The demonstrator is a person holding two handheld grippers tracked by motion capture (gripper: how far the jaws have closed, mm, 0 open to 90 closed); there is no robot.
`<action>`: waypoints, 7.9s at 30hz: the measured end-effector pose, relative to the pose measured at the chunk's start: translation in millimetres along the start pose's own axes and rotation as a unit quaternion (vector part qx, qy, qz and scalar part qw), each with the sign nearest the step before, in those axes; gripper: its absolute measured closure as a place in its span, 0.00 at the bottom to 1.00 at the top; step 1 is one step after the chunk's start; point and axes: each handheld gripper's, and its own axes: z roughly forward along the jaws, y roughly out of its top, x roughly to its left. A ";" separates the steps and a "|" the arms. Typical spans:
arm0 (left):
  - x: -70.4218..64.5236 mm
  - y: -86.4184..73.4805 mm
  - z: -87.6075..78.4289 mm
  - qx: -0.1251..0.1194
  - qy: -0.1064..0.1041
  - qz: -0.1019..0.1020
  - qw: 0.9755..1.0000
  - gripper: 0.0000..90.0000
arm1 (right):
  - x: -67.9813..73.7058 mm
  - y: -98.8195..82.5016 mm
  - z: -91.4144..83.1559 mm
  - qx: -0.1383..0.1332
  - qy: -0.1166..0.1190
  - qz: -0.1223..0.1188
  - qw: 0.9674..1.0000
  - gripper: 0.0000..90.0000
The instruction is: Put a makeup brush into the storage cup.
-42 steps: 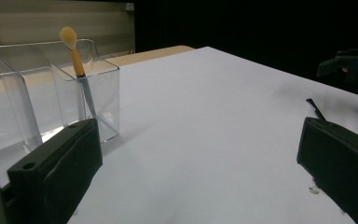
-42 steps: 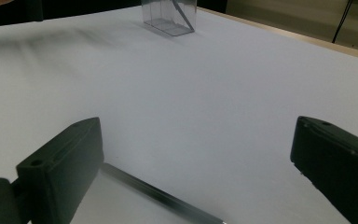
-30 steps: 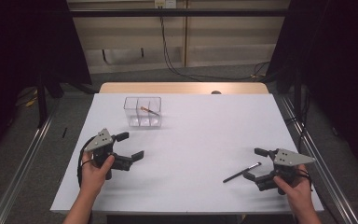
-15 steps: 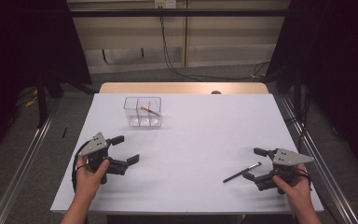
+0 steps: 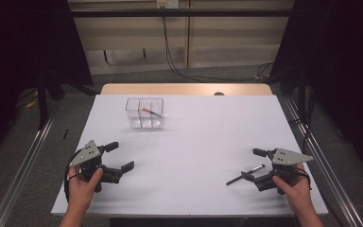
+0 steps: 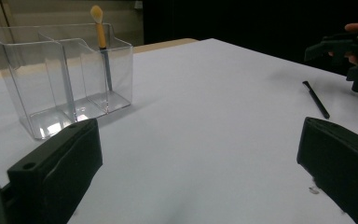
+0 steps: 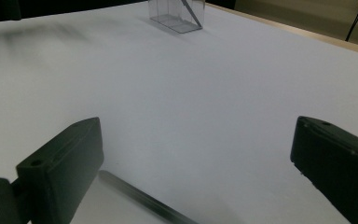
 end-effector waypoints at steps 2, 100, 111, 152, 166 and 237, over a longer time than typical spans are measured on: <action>-0.6 -0.3 -0.3 0.001 0.004 0.001 1.000 0.00 | -0.1 -0.3 -0.2 0.002 0.000 0.000 1.000 0.03; -7.7 -5.3 4.8 0.023 -0.001 0.019 1.000 0.00 | -26.8 45.6 40.8 0.315 0.042 -0.022 0.948 0.05; -7.8 -5.3 5.7 0.025 -0.001 0.020 0.999 0.00 | -25.0 47.1 43.8 0.348 0.044 -0.027 0.936 0.06; -6.3 -4.1 6.2 0.021 -0.001 0.016 1.000 0.00 | -17.7 33.7 46.1 0.403 0.046 -0.066 0.912 0.15; -6.7 -3.1 5.9 0.022 0.005 0.022 0.999 0.00 | -16.7 35.3 44.8 0.420 0.050 -0.060 0.904 0.26; -2.2 -8.8 -3.7 0.019 0.010 0.009 1.000 0.00 | -1.9 86.6 88.4 0.426 0.098 -0.100 0.894 0.94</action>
